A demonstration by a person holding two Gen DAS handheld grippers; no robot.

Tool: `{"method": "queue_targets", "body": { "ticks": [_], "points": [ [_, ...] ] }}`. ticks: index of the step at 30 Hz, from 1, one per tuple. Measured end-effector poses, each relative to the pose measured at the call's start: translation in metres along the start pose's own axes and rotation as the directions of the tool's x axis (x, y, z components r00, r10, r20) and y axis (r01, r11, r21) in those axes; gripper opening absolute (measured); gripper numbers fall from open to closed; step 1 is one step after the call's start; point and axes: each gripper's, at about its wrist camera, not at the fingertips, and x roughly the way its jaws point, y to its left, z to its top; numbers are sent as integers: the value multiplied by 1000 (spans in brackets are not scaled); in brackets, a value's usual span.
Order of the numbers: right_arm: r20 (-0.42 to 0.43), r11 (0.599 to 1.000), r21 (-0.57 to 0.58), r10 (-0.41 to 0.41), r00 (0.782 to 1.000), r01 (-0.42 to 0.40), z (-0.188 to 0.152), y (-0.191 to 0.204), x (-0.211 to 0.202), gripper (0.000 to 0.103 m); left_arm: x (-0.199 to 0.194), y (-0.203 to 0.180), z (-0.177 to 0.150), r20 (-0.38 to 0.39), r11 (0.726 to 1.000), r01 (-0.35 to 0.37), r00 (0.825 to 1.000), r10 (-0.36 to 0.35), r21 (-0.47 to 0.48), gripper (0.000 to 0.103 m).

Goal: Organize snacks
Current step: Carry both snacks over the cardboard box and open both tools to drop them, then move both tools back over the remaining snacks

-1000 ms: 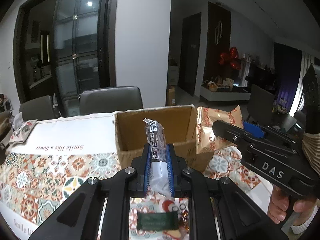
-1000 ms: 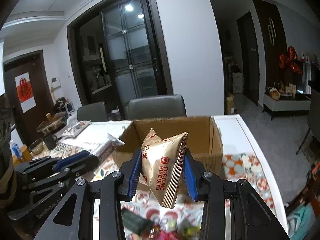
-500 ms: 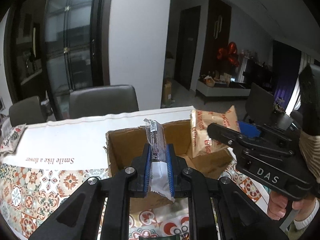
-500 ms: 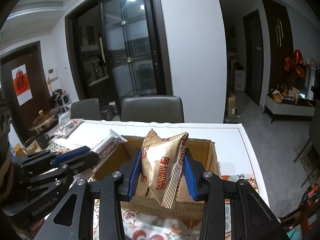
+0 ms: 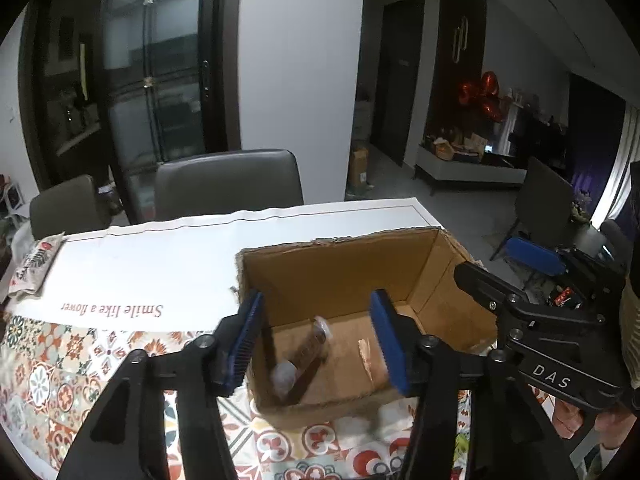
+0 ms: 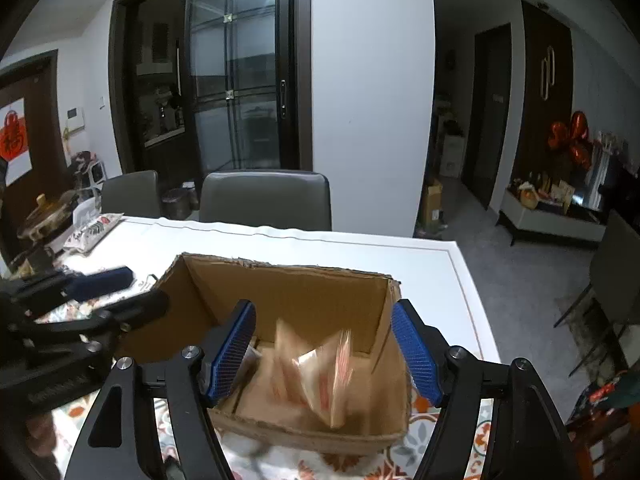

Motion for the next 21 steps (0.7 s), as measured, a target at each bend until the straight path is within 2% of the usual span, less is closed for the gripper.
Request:
{"method": "queue_targets", "body": {
  "ticks": [7,9,12,17,21],
  "points": [
    [49,1000,15,19,999,-20,-15,7,-45,71,-45,0,-18,73,1000,16,997,-16,-9,69],
    [74,999,18,27,997,-29,-19,11,-59,71,-58,-3,-23,92,1000,1,996,0,-2,75],
    [116,999,20,40,992,-42,-26,17,-84,71,-78,-7,-34,122,1000,-16,992,15,14,79],
    [164,999,4,46,985,-48,-44,27,-118,71,-110,-12,-56,161,999,-35,987,32,19,82],
    [176,999,-9,52,983,-51,-62,36,-134,71,-126,-16,-75,153,999,-37,988,32,27,82]
  ]
}}
